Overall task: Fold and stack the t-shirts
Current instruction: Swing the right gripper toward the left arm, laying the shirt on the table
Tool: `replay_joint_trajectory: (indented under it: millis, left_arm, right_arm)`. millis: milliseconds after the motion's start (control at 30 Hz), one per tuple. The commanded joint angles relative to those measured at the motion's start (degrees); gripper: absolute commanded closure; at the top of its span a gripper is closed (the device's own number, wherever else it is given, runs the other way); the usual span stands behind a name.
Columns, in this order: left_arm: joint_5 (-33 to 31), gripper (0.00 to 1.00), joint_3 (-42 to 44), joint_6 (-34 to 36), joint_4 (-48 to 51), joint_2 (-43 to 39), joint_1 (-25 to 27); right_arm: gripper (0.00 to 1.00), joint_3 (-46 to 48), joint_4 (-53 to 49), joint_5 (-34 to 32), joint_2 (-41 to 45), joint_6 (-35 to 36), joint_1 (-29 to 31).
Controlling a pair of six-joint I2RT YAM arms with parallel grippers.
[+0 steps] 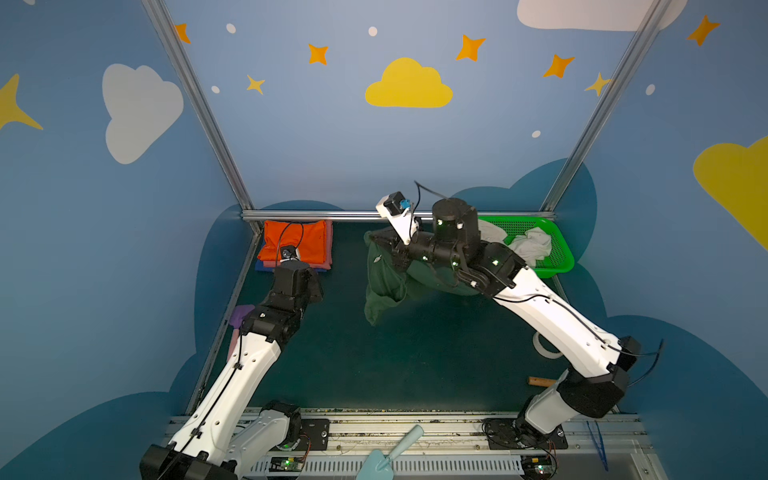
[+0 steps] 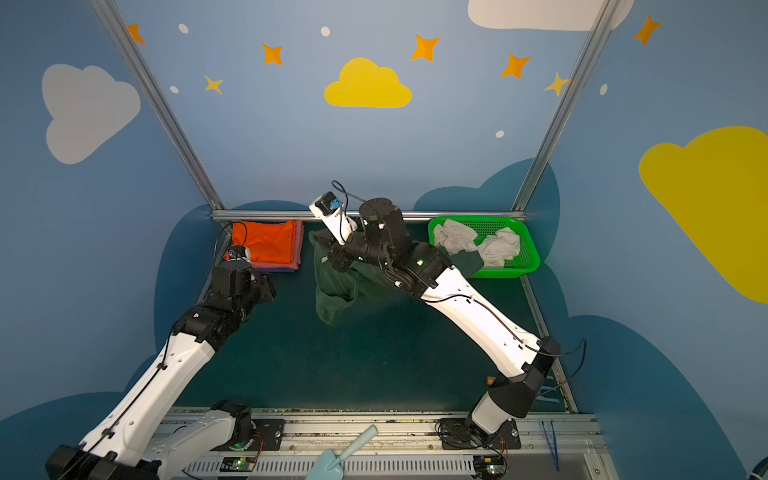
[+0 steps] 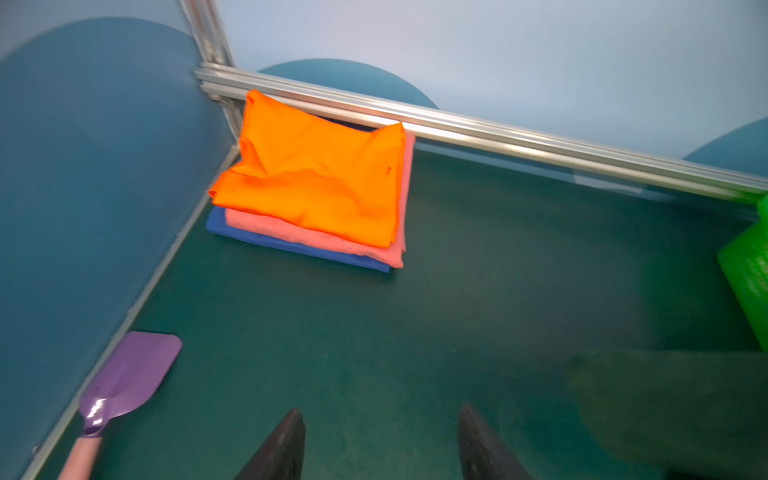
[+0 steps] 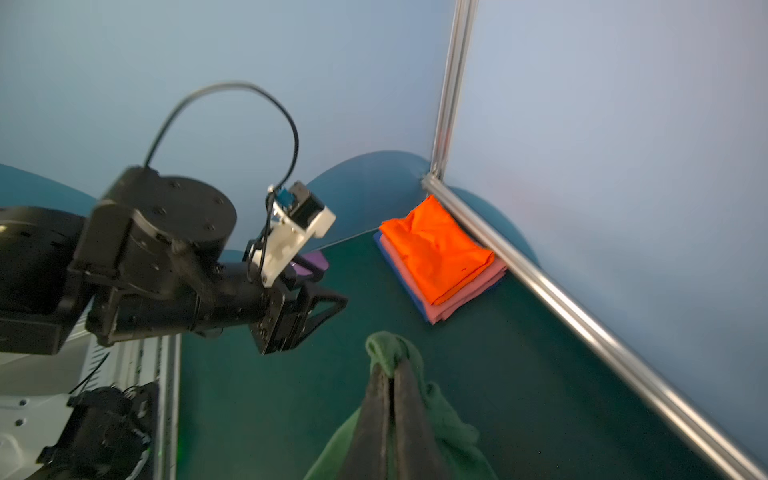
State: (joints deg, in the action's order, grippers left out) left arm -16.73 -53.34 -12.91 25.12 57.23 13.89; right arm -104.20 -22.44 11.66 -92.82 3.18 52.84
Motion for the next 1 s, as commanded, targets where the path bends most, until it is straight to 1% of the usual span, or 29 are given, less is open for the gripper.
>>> replay_joint_trajectory:
  millis: [0, 133, 267, 367, 567, 767, 967]
  left_arm:
    - [-5.7, 0.41, 0.4, -1.0, -0.6, -0.9, -0.1]
    - [-9.5, 0.42, 0.2, -1.7, 0.2, -1.0, 0.0]
    - [-11.8, 0.42, 0.2, -2.2, 0.3, -1.7, 0.0]
    - [-13.1, 0.42, 0.3, -2.3, 0.5, -2.1, -0.1]
    - [-16.4, 0.42, 0.6, -2.7, 0.5, -3.4, -0.1]
    - [-17.9, 0.42, 1.1, -2.7, -0.1, -4.5, -0.2]
    - [-18.7, 0.41, 1.3, -2.8, -0.2, -4.8, -0.4]
  right_arm:
    - [1.00, 2.9, 6.1, 4.5, -3.3, -8.0, 1.9]
    - [1.00, 3.1, 7.4, 6.3, -8.7, -12.3, 4.1]
    - [1.00, 2.6, 10.5, 9.0, -13.9, -17.1, 6.0]
    - [1.00, 0.2, 11.3, 10.9, -18.2, -19.6, 7.0]
    - [1.00, -4.0, 13.8, 12.4, -25.3, -25.5, 7.6]
    - [1.00, -10.8, 13.5, 14.6, -32.5, -27.9, 9.0]
    - [1.00, -15.4, 14.0, 16.0, -37.4, -30.5, 9.6]
